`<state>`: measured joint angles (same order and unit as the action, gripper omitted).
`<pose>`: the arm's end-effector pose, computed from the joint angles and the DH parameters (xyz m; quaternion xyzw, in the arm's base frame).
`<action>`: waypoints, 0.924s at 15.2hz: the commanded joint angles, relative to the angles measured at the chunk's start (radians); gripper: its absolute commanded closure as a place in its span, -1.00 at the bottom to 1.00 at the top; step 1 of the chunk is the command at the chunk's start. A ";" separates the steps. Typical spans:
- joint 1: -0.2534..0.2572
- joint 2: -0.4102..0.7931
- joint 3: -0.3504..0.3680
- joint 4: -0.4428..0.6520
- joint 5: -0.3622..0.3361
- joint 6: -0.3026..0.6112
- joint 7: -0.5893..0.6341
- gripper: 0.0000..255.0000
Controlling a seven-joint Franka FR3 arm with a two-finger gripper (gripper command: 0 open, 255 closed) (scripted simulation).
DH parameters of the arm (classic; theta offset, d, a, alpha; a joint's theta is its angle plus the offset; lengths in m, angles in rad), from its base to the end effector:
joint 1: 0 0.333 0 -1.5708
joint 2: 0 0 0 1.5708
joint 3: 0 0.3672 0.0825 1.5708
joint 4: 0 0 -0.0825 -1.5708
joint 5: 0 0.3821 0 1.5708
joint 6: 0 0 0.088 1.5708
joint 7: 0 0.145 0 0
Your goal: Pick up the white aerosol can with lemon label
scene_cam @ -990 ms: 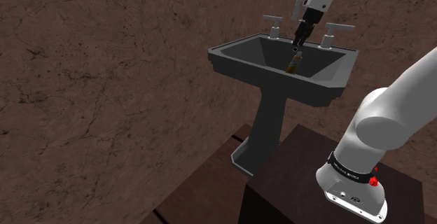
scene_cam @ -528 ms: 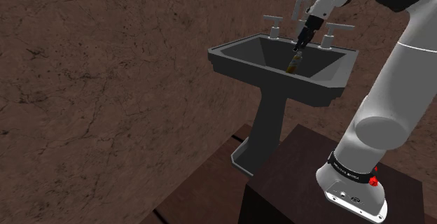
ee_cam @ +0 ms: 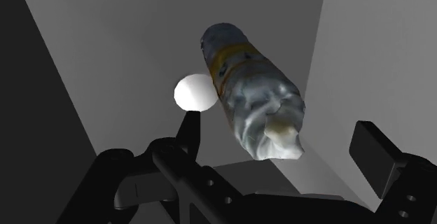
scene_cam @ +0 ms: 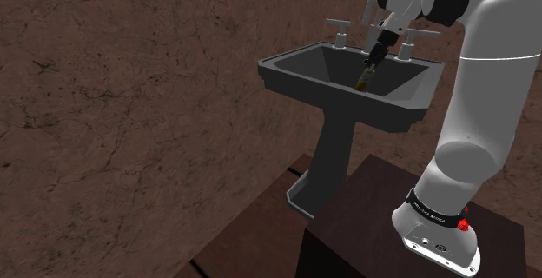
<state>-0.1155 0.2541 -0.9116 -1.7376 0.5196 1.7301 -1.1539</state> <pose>0.3974 -0.4544 0.4817 -0.9857 -0.0011 -0.0999 0.1360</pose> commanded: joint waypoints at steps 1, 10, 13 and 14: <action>-0.004 0.010 0.003 -0.015 0.010 0.018 -0.013 -1.00; -0.004 0.016 0.005 -0.032 0.017 0.037 -0.022 1.00; -0.003 0.016 0.006 -0.032 0.017 0.037 -0.022 1.00; -0.004 0.017 0.005 -0.030 0.017 0.035 -0.022 1.00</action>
<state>-0.1199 0.2697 -0.9071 -1.7675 0.5363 1.7665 -1.1760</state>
